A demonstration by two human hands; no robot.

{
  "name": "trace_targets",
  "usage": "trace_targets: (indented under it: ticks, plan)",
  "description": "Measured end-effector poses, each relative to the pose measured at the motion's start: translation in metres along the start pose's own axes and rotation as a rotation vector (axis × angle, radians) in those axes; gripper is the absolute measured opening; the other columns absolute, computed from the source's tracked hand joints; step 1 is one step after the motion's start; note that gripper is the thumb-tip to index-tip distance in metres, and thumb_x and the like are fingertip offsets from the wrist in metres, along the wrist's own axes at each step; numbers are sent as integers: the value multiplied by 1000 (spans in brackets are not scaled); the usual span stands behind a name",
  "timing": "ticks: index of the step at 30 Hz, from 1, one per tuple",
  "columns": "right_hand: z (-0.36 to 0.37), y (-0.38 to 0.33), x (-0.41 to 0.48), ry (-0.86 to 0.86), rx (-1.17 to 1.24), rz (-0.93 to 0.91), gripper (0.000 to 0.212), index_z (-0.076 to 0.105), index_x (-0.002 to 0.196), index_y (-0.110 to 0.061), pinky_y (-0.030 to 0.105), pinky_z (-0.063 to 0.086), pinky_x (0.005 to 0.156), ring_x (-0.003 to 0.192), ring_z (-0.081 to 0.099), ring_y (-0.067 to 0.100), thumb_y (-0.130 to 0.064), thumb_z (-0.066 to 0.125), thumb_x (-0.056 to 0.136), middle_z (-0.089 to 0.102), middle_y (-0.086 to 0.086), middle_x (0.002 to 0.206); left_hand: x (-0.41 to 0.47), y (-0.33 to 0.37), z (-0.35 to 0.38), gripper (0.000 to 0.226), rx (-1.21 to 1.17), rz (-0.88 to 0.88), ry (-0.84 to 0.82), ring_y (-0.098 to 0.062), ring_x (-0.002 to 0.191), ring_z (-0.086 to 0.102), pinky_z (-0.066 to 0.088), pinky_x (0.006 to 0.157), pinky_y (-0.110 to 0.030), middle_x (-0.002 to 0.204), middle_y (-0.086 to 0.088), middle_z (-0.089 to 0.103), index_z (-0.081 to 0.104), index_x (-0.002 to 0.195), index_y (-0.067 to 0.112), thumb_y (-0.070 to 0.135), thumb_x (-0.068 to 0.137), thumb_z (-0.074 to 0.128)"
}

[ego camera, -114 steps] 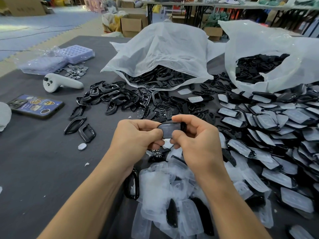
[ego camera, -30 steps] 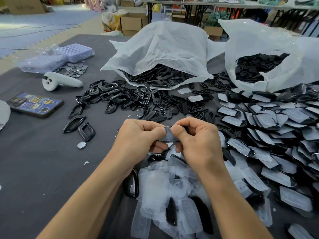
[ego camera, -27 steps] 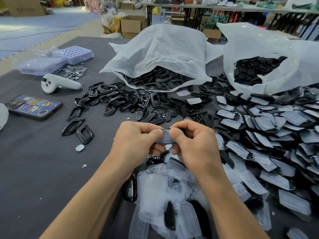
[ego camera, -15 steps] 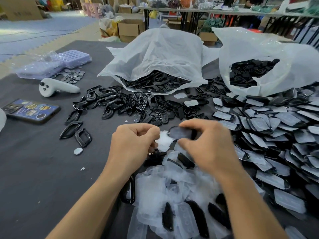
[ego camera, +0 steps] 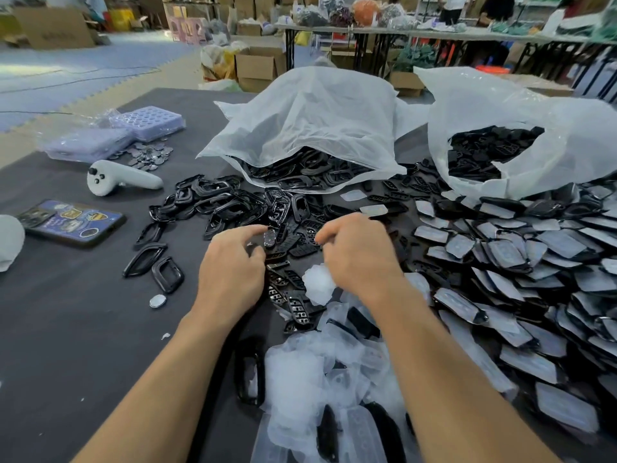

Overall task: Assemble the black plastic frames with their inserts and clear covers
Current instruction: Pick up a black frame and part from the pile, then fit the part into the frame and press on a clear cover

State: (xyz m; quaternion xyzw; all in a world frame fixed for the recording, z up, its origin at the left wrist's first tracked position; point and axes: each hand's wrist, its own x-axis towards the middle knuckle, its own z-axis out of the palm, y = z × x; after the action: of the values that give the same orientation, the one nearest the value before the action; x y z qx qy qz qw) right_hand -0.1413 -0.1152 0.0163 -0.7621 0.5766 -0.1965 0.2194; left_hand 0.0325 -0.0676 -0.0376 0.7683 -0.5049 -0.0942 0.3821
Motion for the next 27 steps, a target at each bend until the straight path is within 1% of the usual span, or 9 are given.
trace_targets:
  ticks: [4, 9, 13, 16, 18, 20, 22, 24, 27]
  plan:
    - [20, -11, 14, -108, -37, -37, 30, 81, 103, -23, 39, 58, 93, 101, 70, 30, -3, 63, 89, 76, 11, 106, 13, -3, 6, 34, 54, 51, 25, -25, 126, 55, 41, 104, -35, 130, 0, 70, 74, 127, 28, 16, 97, 62]
    - [29, -11, 18, -95, -126, -71, 32, 77, 103, -23, 36, 57, 90, 95, 70, 27, 1, 70, 83, 76, 4, 100, 40, -9, 8, 38, 184, 51, 84, -29, 132, 49, 33, 114, -39, 140, -3, 62, 69, 134, 23, 19, 97, 61]
    - [28, -4, 14, -3, -158, -124, 19, 76, 98, -28, 36, 48, 96, 102, 64, 23, -12, 71, 88, 75, -3, 98, 49, -10, 10, 24, 240, 42, 68, -31, 117, 60, 44, 102, -43, 114, -2, 76, 77, 115, 28, 25, 93, 68]
    - [14, 5, 8, 78, 185, -63, 9, 74, 88, -29, 26, 56, 76, 75, 67, 8, -22, 71, 90, 73, -10, 75, 48, -10, 7, 12, 129, 6, 173, -25, 96, 68, 51, 94, -37, 87, 6, 78, 82, 95, 30, 25, 88, 74]
    - [7, 9, -3, 83, 440, -2, 12, 72, 85, -30, 16, 51, 58, 62, 64, 2, -22, 68, 92, 72, -14, 72, 43, -6, 4, 11, -15, -60, 234, -4, 78, 68, 48, 80, -16, 69, 20, 70, 81, 89, 34, 28, 87, 72]
    - [6, 10, -17, 1, 739, 84, 18, 73, 87, -24, 23, 49, 52, 55, 61, 6, -13, 61, 96, 75, -5, 75, 33, 1, -1, 14, -187, -137, 282, 11, 66, 62, 38, 66, -2, 59, 31, 64, 74, 76, 40, 32, 88, 71]
    - [8, 11, -30, -70, 987, 138, 24, 72, 87, -10, 23, 44, 47, 54, 59, 13, -3, 54, 100, 75, 5, 74, 17, 10, -5, 17, -387, -200, 276, 7, 59, 63, 47, 63, -16, 65, 28, 69, 71, 73, 37, 31, 89, 71]
    - [10, 12, -40, -88, 1077, 153, 25, 71, 86, -4, 23, 43, 44, 50, 57, 14, 1, 51, 101, 73, 9, 72, -3, 21, -7, 17, -676, -245, 195, -7, 62, 71, 55, 55, -27, 77, 10, 78, 73, 80, 29, 20, 93, 69]
    - [14, 12, -49, -66, 1126, 152, 19, 70, 87, -2, 23, 42, 42, 46, 56, 14, -1, 56, 100, 72, 11, 71, -41, 34, -12, 15, -915, -268, -7, -20, 66, 75, 58, 54, -24, 82, -7, 80, 76, 76, 24, 14, 88, 74]
